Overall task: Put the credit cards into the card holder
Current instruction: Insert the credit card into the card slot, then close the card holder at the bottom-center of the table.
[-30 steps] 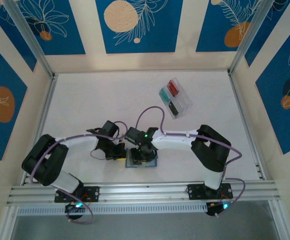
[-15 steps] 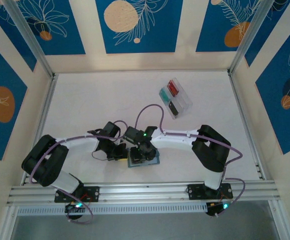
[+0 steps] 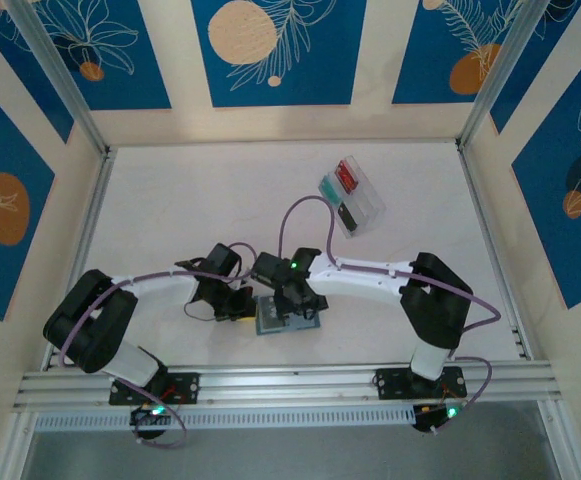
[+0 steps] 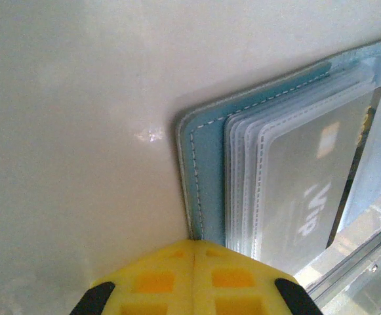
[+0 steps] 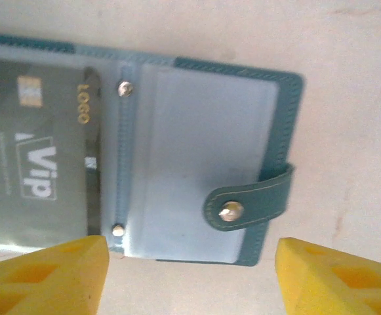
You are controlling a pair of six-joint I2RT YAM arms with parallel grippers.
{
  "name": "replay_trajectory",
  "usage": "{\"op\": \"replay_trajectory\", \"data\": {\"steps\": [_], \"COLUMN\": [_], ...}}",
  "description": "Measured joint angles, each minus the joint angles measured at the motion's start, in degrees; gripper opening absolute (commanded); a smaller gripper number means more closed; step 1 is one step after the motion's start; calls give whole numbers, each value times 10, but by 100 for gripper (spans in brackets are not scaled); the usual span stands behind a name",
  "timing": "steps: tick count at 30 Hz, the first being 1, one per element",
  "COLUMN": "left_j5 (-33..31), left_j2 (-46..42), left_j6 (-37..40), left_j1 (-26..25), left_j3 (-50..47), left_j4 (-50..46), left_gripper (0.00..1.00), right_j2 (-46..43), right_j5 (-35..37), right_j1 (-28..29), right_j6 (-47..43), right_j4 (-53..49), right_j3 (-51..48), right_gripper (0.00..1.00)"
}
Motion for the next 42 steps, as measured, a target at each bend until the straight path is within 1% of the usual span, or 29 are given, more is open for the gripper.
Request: {"op": "replay_trajectory", "data": {"steps": [2,6,9,20,21,23,24,28,31,34,36,39,42], "left_j5": [0,0,0,0,0,0,0,0,0,1,1,3,3], "left_j2": [0,0,0,0,0,0,0,0,0,0,0,0,-5], "left_j6": [0,0,0,2,2,2,2,2,2,1,0,-5,-16], "left_j1": [0,0,0,0,0,0,0,0,0,-1,-3,-5,-5], "left_j3": [0,0,0,0,0,0,0,0,0,-2,-3,-7,-10], "left_j4": [0,0,0,0,0,0,0,0,1,7,12,21,25], "left_gripper": [0,0,0,0,0,0,0,0,0,0,0,0,0], "right_j2": [9,34,51,53,52,46,43,15,-33,-87,-109,-104,-70], "right_j5": [21,41,45,56,58,61,61,52,16,-44,-92,-162,-223], "right_j1": [0,-4,-7,-25,-25,-25,-24,-18,-18,-24,-29,-37,-42], "right_j6": [-4,-11,-13,-21,-20,-23,-21,-31,-41,-44,-43,-30,-8], "right_j4": [-14,-18,-17,-14,-15,-17,-17,-13,13,71,122,203,285], "right_j3": [14,19,17,-18,-19,-20,-20,-20,-20,-21,-27,-42,-63], "right_gripper": [72,67,59,22,18,4,0,0,0,0,0,0,0]}}
